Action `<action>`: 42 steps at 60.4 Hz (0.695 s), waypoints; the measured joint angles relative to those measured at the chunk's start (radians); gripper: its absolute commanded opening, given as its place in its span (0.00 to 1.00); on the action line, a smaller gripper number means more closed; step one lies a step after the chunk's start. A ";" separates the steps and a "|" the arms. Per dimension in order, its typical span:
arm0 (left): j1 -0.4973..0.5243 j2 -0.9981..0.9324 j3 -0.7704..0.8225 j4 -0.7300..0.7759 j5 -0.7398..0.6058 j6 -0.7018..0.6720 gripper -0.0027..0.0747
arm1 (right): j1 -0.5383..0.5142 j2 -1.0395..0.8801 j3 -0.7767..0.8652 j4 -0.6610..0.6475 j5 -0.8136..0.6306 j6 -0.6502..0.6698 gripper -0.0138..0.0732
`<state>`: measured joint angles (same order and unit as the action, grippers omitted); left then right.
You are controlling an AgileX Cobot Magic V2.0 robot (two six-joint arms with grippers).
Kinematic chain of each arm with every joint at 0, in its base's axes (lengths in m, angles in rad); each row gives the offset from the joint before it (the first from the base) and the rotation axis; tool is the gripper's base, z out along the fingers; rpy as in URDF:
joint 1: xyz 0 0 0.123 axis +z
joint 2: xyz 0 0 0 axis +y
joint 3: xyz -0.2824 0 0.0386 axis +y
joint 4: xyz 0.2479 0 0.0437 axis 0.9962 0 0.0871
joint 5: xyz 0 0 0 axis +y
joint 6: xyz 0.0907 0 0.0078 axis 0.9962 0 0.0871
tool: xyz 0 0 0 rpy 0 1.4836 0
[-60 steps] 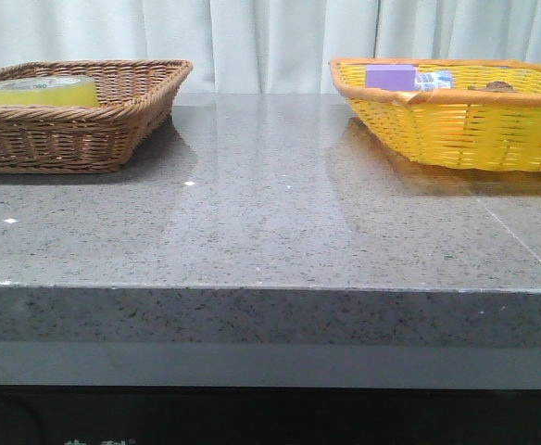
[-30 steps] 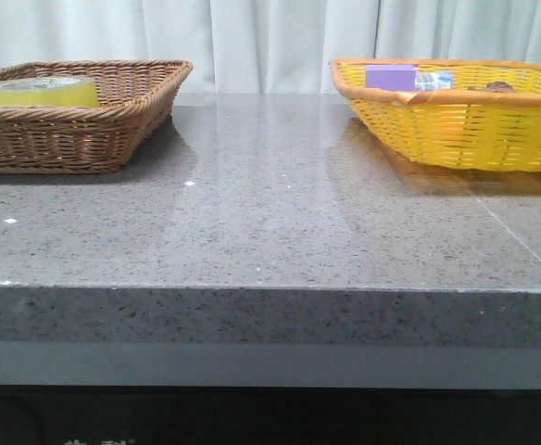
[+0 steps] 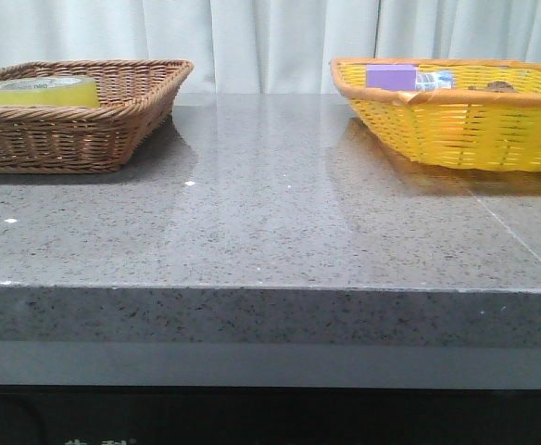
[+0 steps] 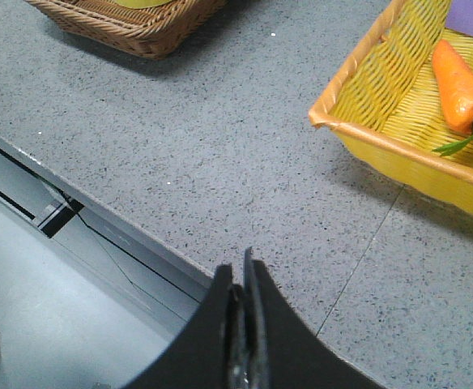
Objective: Transfer tape with both arms
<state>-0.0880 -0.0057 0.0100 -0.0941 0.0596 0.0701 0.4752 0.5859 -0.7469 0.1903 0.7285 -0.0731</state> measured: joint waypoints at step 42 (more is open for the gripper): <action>0.000 0.000 0.000 0.000 0.000 0.000 0.01 | -0.186 -0.202 0.301 -0.082 -0.331 -0.002 0.08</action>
<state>-0.0880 -0.0057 0.0100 -0.0941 0.0596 0.0701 0.2896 0.3838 -0.4459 0.1083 0.3979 -0.0748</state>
